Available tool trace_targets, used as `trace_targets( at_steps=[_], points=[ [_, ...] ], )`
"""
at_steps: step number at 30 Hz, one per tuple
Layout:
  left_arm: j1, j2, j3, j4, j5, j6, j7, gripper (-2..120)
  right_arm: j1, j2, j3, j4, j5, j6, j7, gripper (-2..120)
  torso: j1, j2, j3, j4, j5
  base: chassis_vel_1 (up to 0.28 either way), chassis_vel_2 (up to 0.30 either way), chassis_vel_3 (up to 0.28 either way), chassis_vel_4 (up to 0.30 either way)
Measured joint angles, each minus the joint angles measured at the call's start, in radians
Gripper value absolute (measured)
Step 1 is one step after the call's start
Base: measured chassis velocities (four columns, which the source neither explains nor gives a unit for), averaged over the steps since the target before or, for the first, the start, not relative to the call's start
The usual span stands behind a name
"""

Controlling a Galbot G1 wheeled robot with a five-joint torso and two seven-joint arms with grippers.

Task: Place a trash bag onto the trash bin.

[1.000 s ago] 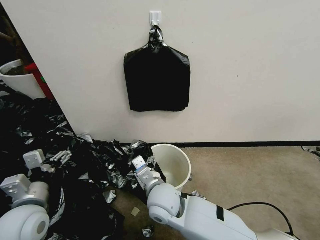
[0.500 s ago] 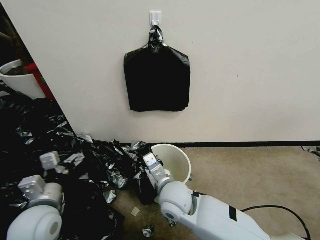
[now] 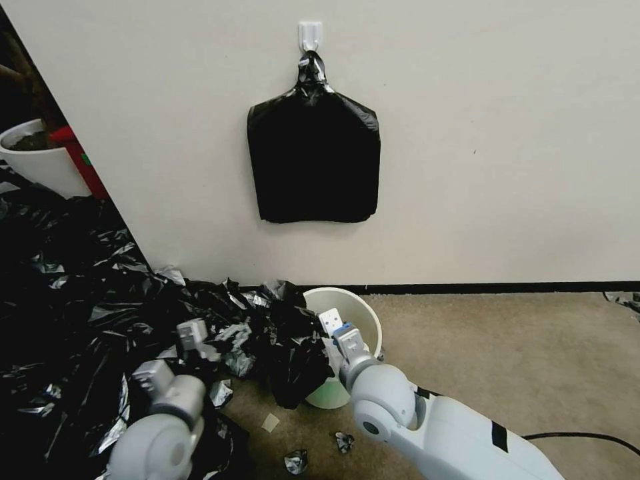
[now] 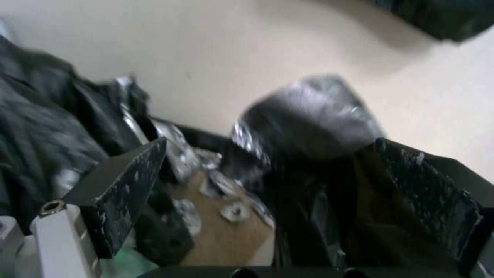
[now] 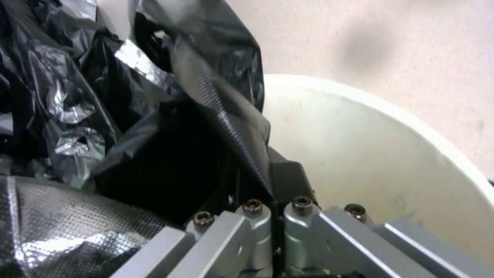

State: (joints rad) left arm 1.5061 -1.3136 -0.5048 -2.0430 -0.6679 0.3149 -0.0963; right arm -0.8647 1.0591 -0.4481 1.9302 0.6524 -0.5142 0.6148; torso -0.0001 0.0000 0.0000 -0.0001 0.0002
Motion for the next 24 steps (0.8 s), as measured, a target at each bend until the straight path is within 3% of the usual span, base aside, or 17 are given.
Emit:
trace_targets(
  at_steps=[5, 13, 19, 24],
  points=[
    [-0.126, 0.009, 0.062, 0.084, 0.008, 0.104, 0.000, 100, -0.023, -0.003, 0.028, 0.021, -0.026, 0.007, -0.022, 0, 0.000, 0.000, 0.000, 0.0000, -0.0001, 0.000, 0.000, 0.000, 0.000],
    [-0.233, 0.022, 0.121, 0.161, 0.026, 0.270, -0.010, 100, -0.029, 0.015, 0.054, 0.025, -0.036, 0.001, -0.034, 0, 0.000, 0.000, 0.000, -0.0001, -0.0001, 0.000, 0.000, 0.000, 0.000],
    [-0.262, 0.019, 0.148, 0.210, 0.041, 0.305, -0.013, 100, -0.029, 0.029, 0.064, 0.017, -0.038, -0.008, -0.037, 0, 0.000, 0.000, 0.000, 0.0001, -0.0001, 0.000, 0.000, 0.000, 0.000],
    [-0.280, 0.018, 0.161, 0.228, 0.047, 0.326, -0.011, 87, -0.030, 0.031, 0.064, 0.008, -0.044, -0.010, -0.042, 0, 0.000, 0.000, 0.000, 0.0000, -0.0001, 0.000, 0.000, 0.000, 0.000]
  ],
)
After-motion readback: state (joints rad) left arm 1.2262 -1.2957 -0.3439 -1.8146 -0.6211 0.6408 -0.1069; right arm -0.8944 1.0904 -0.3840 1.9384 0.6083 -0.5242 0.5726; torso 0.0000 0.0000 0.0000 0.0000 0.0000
